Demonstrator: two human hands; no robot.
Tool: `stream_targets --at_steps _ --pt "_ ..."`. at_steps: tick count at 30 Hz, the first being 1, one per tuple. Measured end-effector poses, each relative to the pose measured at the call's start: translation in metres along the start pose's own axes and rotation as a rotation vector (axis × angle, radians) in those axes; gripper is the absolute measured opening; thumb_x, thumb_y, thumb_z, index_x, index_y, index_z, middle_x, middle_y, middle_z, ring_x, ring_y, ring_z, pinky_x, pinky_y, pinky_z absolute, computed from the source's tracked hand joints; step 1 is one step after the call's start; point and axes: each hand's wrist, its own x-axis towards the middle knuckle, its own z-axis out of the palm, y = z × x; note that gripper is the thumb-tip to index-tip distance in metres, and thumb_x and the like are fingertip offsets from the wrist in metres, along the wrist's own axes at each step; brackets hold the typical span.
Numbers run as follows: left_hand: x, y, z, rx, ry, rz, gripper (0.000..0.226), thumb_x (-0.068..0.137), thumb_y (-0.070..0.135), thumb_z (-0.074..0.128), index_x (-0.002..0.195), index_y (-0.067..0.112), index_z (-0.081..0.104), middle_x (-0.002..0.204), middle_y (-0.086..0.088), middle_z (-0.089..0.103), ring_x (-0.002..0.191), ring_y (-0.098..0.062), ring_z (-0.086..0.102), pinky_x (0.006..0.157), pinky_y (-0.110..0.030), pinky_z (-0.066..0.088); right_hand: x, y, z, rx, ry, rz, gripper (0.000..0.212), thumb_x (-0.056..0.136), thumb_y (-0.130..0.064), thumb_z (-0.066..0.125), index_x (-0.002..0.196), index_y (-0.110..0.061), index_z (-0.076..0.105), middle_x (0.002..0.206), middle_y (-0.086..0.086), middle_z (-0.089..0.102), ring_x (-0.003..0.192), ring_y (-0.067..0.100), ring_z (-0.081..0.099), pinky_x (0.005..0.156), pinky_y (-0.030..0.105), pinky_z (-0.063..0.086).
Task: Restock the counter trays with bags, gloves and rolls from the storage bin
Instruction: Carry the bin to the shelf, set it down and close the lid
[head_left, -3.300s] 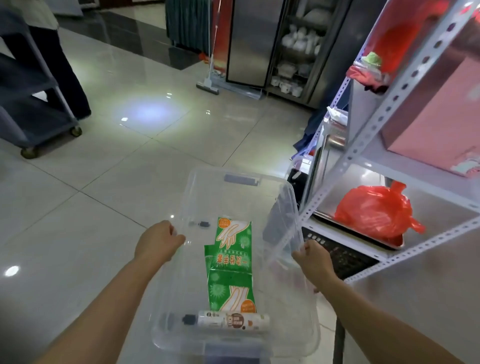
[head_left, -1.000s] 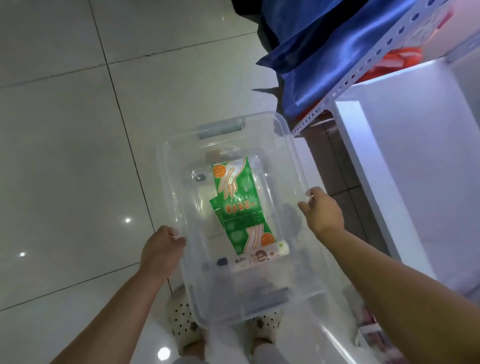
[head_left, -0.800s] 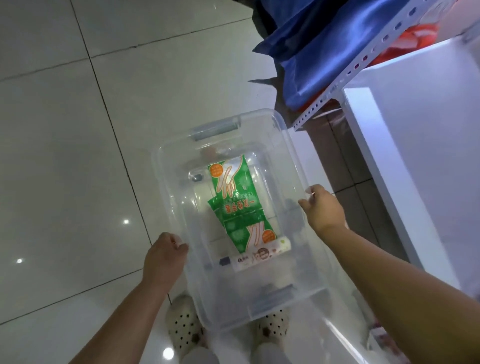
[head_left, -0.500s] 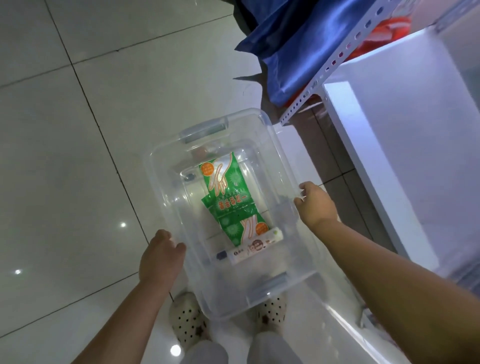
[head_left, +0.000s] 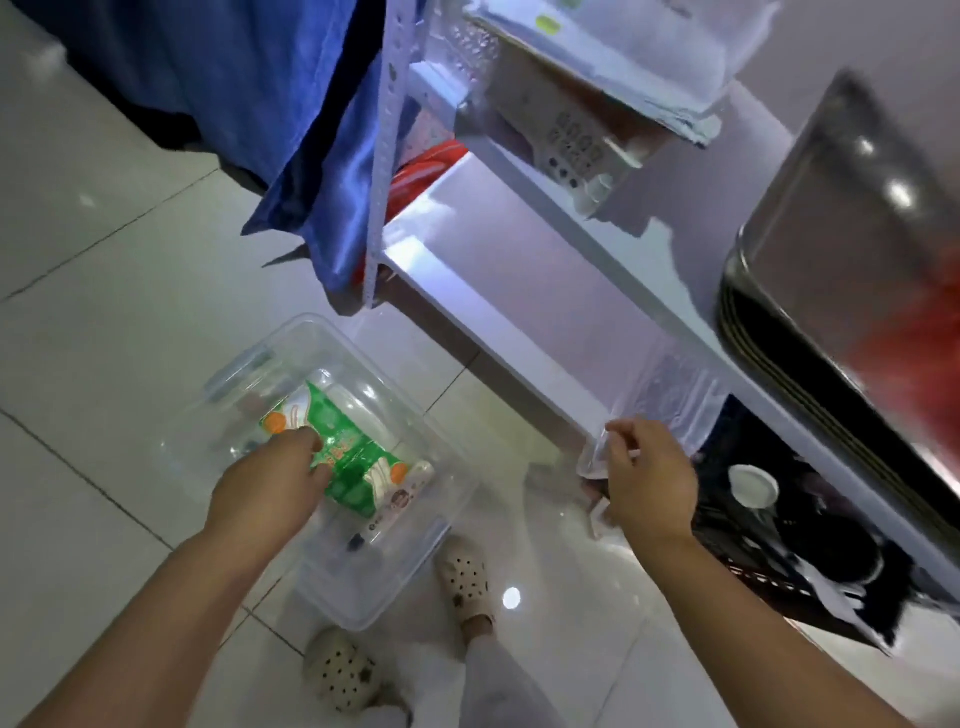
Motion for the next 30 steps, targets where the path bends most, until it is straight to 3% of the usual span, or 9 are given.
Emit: stream_targets --at_steps 5,8,12,16,19,23,25,28,30 --pt "-0.009 0.05 -0.014 0.146 -0.086 0.173 0.03 0.088 0.028 0.053 0.117 0.02 0.056 0.117 -0.003 0.062 0.099 -0.026 0.061 0.075 -0.032 0.048 0.012 0.032 -0.044 0.042 0.25 0.212 0.021 0.093 -0.023 0.052 0.107 -0.008 0.06 0.105 0.012 0.06 0.095 0.028 0.056 0.075 0.038 0.047" --pt "-0.013 0.071 -0.011 0.184 -0.115 0.215 0.03 0.088 0.03 0.053 0.117 0.021 0.055 0.115 -0.002 0.062 0.098 -0.025 0.061 0.076 -0.032 0.049 0.039 0.04 -0.038 0.063 0.205 0.361 0.038 0.095 -0.027 0.049 0.115 0.005 0.053 0.117 0.027 0.054 0.106 0.04 0.05 0.092 0.044 0.039" --pt "-0.021 0.086 0.003 0.214 -0.113 0.28 0.027 0.089 0.029 0.053 0.114 0.02 0.056 0.112 -0.001 0.064 0.097 -0.022 0.062 0.071 -0.03 0.047 0.074 0.05 -0.026 0.249 0.107 0.545 0.052 0.095 -0.033 0.047 0.126 0.008 0.043 0.131 0.027 0.047 0.12 0.04 0.044 0.1 0.041 0.035" --pt "-0.031 0.093 0.013 0.219 -0.114 0.302 0.026 0.089 0.029 0.054 0.113 0.02 0.057 0.11 -0.001 0.066 0.094 -0.021 0.063 0.072 -0.031 0.05 0.081 0.054 -0.02 0.357 0.088 0.573 0.051 0.091 -0.029 0.054 0.124 0.008 0.041 0.128 0.024 0.051 0.115 0.035 0.05 0.089 0.033 0.04" --pt "-0.039 0.1 0.017 0.22 -0.12 0.294 0.027 0.089 0.029 0.054 0.115 0.021 0.057 0.112 -0.001 0.065 0.094 -0.021 0.063 0.071 -0.031 0.048 0.071 0.051 -0.015 0.47 0.064 0.56 0.04 0.086 -0.024 0.058 0.112 0.004 0.047 0.11 0.02 0.057 0.096 0.032 0.056 0.077 0.033 0.042" --pt "-0.05 0.107 0.009 0.215 -0.083 0.287 0.027 0.089 0.03 0.054 0.115 0.022 0.058 0.111 0.001 0.067 0.095 -0.021 0.063 0.074 -0.032 0.05 0.031 0.033 -0.005 0.646 0.019 0.519 0.026 0.079 -0.02 0.062 0.094 -0.006 0.045 0.089 0.008 0.052 0.075 0.022 0.05 0.071 0.033 0.046" --pt "-0.051 0.105 -0.001 0.242 -0.06 0.279 0.028 0.089 0.031 0.053 0.116 0.024 0.057 0.113 0.002 0.066 0.097 -0.021 0.063 0.076 -0.033 0.049 0.006 0.024 0.001 0.594 0.012 0.419 0.024 0.077 -0.019 0.063 0.089 -0.009 0.044 0.083 0.003 0.048 0.069 0.019 0.048 0.065 0.023 0.045" --pt "-0.044 0.101 -0.019 0.3 -0.04 0.292 0.029 0.09 0.03 0.052 0.117 0.025 0.056 0.115 0.002 0.064 0.098 -0.021 0.062 0.073 -0.032 0.048 -0.027 0.014 0.006 0.451 -0.072 0.309 0.024 0.074 -0.02 0.065 0.084 -0.014 0.044 0.084 0.004 0.049 0.072 0.023 0.052 0.064 0.033 0.046" --pt "-0.036 0.101 -0.032 0.312 -0.011 0.329 0.03 0.089 0.028 0.053 0.118 0.024 0.055 0.116 0.0 0.064 0.099 -0.023 0.062 0.076 -0.034 0.049 -0.048 0.009 0.009 0.329 -0.097 0.168 0.027 0.074 -0.021 0.068 0.082 -0.017 0.043 0.08 0.002 0.048 0.069 0.02 0.05 0.059 0.03 0.041"
